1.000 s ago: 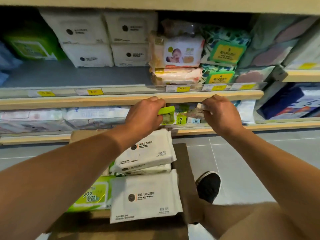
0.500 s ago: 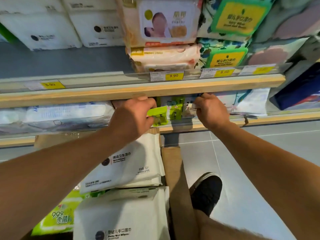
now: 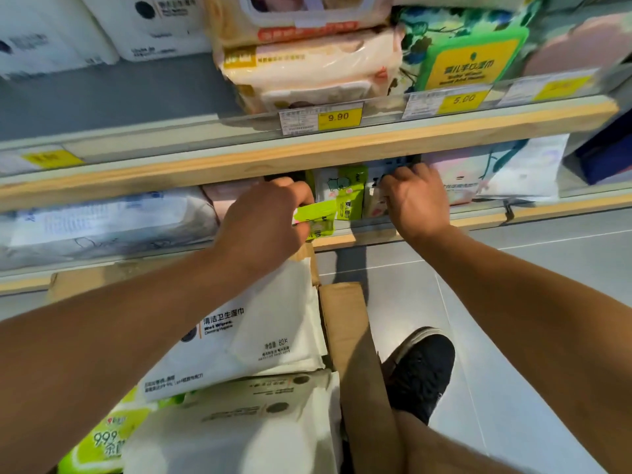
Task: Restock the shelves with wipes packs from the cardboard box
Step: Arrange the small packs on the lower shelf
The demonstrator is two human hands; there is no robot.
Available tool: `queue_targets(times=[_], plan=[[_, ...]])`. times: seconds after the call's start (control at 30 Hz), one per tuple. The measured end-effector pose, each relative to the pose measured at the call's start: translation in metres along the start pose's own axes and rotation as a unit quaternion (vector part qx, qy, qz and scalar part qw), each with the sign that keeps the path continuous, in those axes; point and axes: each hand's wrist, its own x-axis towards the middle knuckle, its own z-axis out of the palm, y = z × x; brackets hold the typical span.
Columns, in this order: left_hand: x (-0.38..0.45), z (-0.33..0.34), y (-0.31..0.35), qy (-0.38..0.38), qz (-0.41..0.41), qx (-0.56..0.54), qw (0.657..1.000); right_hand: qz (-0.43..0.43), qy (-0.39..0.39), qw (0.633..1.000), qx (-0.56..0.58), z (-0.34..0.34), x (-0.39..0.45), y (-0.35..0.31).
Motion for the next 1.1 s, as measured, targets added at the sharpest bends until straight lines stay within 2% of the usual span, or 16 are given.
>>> queue_targets(times=[0.1,0.23,0.47,0.6,0.77,0.93,1.1], plan=[[0.001,0.0,0.004,0.0,0.002,0.005,1.0,0.023,0.018,0.999,-0.019,-0.004,-0.003,-0.001],[0.004,-0.001,0.01,0.018,0.003,0.012,1.0,0.042,-0.002,0.999,0.025,-0.004,-0.01,-0.002],[0.015,0.021,0.021,0.053,0.034,0.034,0.997,0.021,-0.128,0.985,0.114,0.011,-0.044,0.004],[0.03,0.036,0.034,0.013,0.005,0.064,0.998,0.01,-0.151,0.982,0.111,0.011,-0.051,0.004],[0.053,0.052,0.056,-0.02,-0.057,0.127,0.99,0.0,-0.152,0.979,0.139,0.007,-0.059,0.008],[0.066,0.071,0.063,-0.027,-0.058,0.189,0.98,0.011,-0.142,0.978,0.155,0.008,-0.061,0.008],[0.074,0.087,0.057,-0.027,-0.069,0.175,0.982,0.032,-0.124,0.977,0.172,0.01,-0.057,0.011]])
